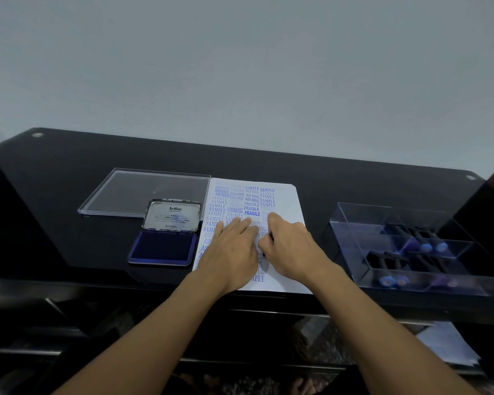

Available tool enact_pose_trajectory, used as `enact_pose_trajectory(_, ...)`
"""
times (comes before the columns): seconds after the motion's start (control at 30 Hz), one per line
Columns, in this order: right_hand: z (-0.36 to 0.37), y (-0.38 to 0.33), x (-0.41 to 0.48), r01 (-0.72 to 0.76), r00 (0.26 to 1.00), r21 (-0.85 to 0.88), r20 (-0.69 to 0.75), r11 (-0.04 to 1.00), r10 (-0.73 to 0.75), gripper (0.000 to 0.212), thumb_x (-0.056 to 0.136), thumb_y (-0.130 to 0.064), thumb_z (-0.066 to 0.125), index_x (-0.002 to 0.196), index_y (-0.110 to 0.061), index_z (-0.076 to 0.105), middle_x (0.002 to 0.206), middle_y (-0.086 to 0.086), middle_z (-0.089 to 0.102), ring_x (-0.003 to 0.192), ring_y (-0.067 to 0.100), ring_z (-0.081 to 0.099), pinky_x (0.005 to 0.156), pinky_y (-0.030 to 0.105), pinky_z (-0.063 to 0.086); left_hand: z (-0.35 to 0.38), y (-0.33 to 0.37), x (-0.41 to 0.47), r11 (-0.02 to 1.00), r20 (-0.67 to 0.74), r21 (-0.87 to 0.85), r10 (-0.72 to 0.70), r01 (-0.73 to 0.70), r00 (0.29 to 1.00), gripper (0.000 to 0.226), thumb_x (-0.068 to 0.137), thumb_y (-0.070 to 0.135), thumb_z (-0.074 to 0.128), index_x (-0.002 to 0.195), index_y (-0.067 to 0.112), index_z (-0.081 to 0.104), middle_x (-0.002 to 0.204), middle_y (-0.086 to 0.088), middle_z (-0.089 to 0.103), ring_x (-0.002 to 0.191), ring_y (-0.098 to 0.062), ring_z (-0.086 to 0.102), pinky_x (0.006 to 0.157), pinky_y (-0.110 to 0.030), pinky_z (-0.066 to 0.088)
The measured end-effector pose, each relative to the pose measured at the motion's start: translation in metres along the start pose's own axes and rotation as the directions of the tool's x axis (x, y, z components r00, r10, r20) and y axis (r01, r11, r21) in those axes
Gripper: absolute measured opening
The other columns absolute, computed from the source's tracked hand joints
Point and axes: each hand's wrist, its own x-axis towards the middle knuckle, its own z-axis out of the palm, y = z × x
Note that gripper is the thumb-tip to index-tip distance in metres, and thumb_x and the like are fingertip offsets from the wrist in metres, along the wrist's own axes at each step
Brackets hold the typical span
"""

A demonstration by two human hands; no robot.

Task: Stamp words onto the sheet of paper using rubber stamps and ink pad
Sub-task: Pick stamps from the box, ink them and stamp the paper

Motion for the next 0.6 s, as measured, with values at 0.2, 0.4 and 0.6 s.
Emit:
enact_pose_trajectory(0.2,0.0018,0.0015,0.0007,-0.003,1.0,0.003,-0.009,1.0,0.004,0.028,0.094,-0.024,0.044,0.073,-0.022,0.026,0.07,0.006,0.049,0.06,0.02,0.041,0.048,0.033,0.027,-0.0007,0.0001,0.0008,1.0,0.016,0.004,-0.01,0.01,1.0,0.045,0.103,0.018,0.029,0.146,0.014,0.04,0.162,-0.003,0.022,0.151,-0.021,0.01,0.121,-0.044,-0.002)
enact_pose_trajectory(0.4,0.0032,0.0027,0.0017,-0.015,1.0,0.008,-0.006,1.0,0.015,0.026,0.094,-0.025,0.044,0.075,-0.022,0.028,0.074,0.008,0.052,0.061,0.021,0.041,0.049,0.033,0.027,-0.0015,0.0002,0.0009,1.0,0.028,0.007,-0.012,0.012,1.0,0.047,0.103,0.018,0.028,0.148,0.014,0.037,0.163,-0.004,0.021,0.152,-0.021,0.009,0.121,-0.044,-0.002)
enact_pose_trajectory(0.6,0.0034,0.002,0.0003,-0.009,1.0,0.004,-0.012,1.0,0.009,0.026,0.095,-0.025,0.044,0.075,-0.023,0.028,0.075,0.009,0.052,0.061,0.022,0.042,0.049,0.033,0.027,-0.0009,-0.0005,0.0016,1.0,0.032,-0.001,-0.016,0.016,0.999,0.046,0.103,0.018,0.028,0.148,0.015,0.037,0.163,-0.003,0.021,0.152,-0.021,0.008,0.122,-0.044,-0.002)
